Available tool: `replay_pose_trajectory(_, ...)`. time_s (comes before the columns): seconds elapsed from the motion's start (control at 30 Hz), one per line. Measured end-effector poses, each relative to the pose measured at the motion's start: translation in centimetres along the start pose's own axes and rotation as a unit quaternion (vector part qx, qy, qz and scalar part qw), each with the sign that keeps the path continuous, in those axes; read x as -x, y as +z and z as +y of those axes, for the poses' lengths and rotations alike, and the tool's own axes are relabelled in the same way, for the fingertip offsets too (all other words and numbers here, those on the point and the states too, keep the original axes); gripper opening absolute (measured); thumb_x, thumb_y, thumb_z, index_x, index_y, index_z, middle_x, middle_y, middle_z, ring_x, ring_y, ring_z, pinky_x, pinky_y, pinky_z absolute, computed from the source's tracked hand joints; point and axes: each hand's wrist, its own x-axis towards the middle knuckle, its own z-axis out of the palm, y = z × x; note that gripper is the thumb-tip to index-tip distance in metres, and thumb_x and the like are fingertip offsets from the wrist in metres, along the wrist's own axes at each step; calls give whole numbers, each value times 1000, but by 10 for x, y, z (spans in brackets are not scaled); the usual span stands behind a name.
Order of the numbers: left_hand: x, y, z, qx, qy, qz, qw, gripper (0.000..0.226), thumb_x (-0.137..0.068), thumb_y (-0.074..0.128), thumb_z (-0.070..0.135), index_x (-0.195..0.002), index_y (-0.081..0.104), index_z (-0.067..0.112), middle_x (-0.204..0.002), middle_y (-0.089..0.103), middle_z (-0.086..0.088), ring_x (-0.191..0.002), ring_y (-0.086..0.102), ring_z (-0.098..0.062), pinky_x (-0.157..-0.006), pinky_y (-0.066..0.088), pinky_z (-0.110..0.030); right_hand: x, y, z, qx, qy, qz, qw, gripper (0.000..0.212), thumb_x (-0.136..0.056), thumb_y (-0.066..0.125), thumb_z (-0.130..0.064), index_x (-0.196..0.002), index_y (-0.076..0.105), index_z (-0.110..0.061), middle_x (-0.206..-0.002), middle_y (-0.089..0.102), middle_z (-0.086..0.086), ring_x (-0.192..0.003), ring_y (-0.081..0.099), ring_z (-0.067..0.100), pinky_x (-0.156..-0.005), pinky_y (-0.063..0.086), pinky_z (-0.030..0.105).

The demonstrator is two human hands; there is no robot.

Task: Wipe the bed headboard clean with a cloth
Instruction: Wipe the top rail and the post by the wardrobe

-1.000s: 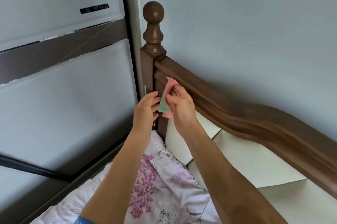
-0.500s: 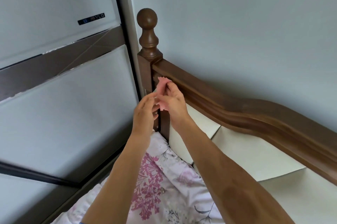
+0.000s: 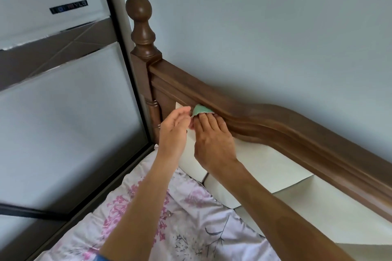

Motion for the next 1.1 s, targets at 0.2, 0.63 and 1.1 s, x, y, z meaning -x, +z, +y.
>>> replay_pose_trajectory(0.2, 4, 8, -7, -58, 63, -28, 996, 26, -98, 54, 11, -117, 69, 18, -110, 70, 14, -105, 64, 1, -95, 50, -19, 83, -1, 40, 63, 94, 62, 992, 58, -76, 68, -17, -133, 58, -7, -129, 62, 11, -126, 55, 30, -120, 28, 50)
replay_pose_trajectory(0.63, 51, 52, -13, -205, 227, -199, 931, 39, -92, 56, 0, -127, 63, 16, -126, 64, 4, -118, 58, -9, -103, 47, -36, 109, -8, 53, 102, 170, 121, 973, 46, -86, 60, -25, -132, 60, -14, -136, 59, 3, -135, 48, 30, -120, 23, 52)
replay_pose_trajectory(1.1, 59, 72, 3, -296, 254, -90, 916, 54, -88, 51, -8, -137, 57, 13, -144, 54, 1, -135, 46, -11, -112, 30, -13, 115, -37, 77, 52, 149, 190, 969, 53, -85, 58, -10, -136, 50, 2, -138, 56, 22, -138, 41, 39, -124, 12, 48)
